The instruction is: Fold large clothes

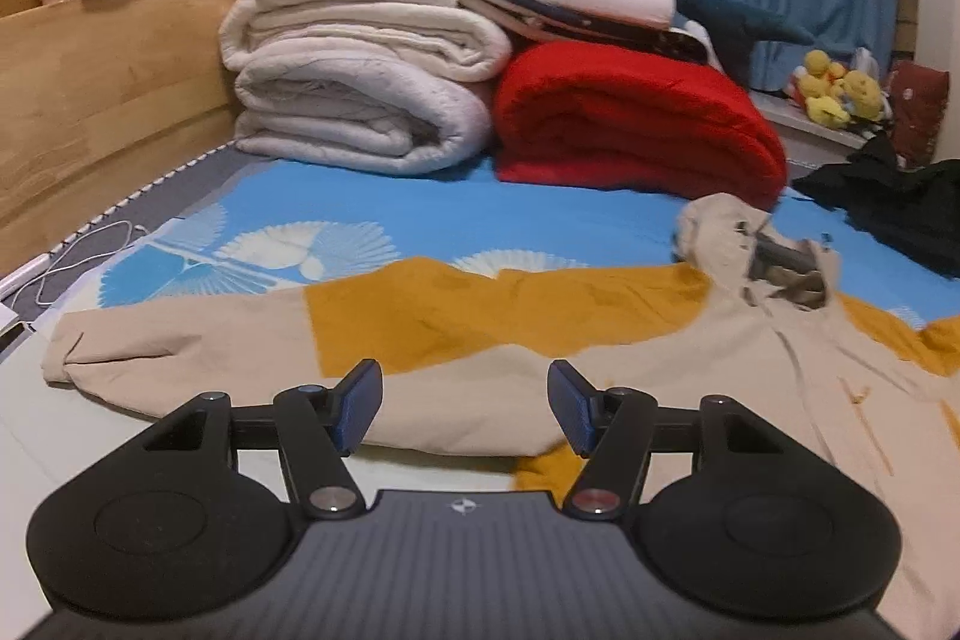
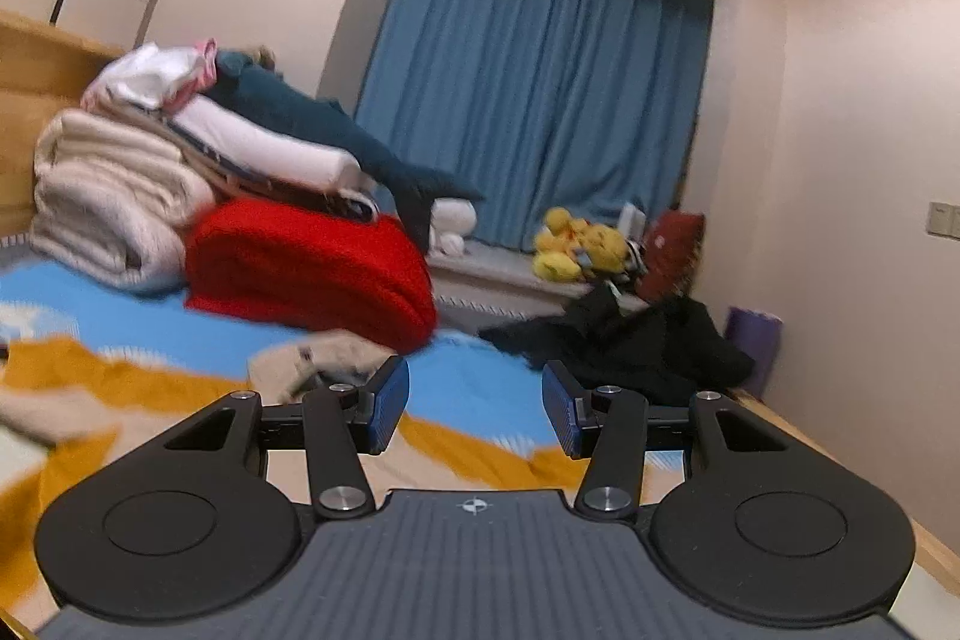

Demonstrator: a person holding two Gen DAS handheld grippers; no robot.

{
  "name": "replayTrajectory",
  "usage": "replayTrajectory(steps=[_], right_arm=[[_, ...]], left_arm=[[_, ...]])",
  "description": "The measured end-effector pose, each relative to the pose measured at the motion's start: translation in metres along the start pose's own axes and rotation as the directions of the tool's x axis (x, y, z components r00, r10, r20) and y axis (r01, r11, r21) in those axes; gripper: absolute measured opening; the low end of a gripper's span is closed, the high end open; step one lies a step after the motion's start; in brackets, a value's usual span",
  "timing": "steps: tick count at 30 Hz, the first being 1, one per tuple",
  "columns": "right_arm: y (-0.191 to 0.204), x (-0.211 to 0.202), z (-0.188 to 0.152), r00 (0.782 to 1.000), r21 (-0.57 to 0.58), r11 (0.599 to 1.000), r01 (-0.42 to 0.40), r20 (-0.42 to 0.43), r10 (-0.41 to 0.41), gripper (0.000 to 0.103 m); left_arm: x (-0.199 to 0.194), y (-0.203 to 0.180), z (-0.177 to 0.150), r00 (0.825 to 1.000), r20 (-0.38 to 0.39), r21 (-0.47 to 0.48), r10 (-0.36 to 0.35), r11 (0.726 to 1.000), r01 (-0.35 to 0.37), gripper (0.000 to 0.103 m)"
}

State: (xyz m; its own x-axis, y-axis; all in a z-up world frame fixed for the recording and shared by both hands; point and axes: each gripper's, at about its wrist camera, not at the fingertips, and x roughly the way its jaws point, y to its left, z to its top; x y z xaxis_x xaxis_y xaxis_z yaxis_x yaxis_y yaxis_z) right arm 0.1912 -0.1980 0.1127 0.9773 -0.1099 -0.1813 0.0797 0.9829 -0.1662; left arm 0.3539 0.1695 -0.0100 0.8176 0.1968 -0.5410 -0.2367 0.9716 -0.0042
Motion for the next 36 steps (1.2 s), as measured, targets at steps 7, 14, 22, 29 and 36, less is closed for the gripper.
replayTrajectory(steps=[7, 14, 22, 29, 36], right_arm=[[0.028, 0.058, 0.015, 0.988, 0.117, 0.982, -0.148, 0.062, 0.141, 0.051], [0.044, 0.096, -0.013, 0.966, 0.183, 0.954, -0.239, -0.050, 0.252, 0.051], [0.046, 0.125, -0.022, 0.950, 0.189, 0.947, -0.261, -0.125, 0.287, 0.017], [0.060, 0.138, -0.027, 0.930, 0.181, 0.937, -0.298, -0.165, 0.328, 0.016], [0.062, 0.142, -0.036, 0.909, 0.201, 0.927, -0.316, -0.215, 0.357, 0.016]], left_arm=[[0.037, 0.061, -0.004, 0.998, -0.043, -0.047, 0.053, 0.997, -0.055, 0.051], [0.091, 0.147, -0.014, 0.980, -0.129, -0.171, 0.151, 0.970, -0.172, 0.037], [0.140, 0.256, -0.041, 0.943, -0.233, -0.429, 0.239, 0.845, -0.320, 0.052], [0.150, 0.324, -0.057, 0.952, -0.185, -0.663, 0.246, 0.684, -0.305, 0.050], [0.141, 0.320, -0.030, 0.924, -0.175, -0.645, 0.339, 0.669, -0.368, 0.001]])
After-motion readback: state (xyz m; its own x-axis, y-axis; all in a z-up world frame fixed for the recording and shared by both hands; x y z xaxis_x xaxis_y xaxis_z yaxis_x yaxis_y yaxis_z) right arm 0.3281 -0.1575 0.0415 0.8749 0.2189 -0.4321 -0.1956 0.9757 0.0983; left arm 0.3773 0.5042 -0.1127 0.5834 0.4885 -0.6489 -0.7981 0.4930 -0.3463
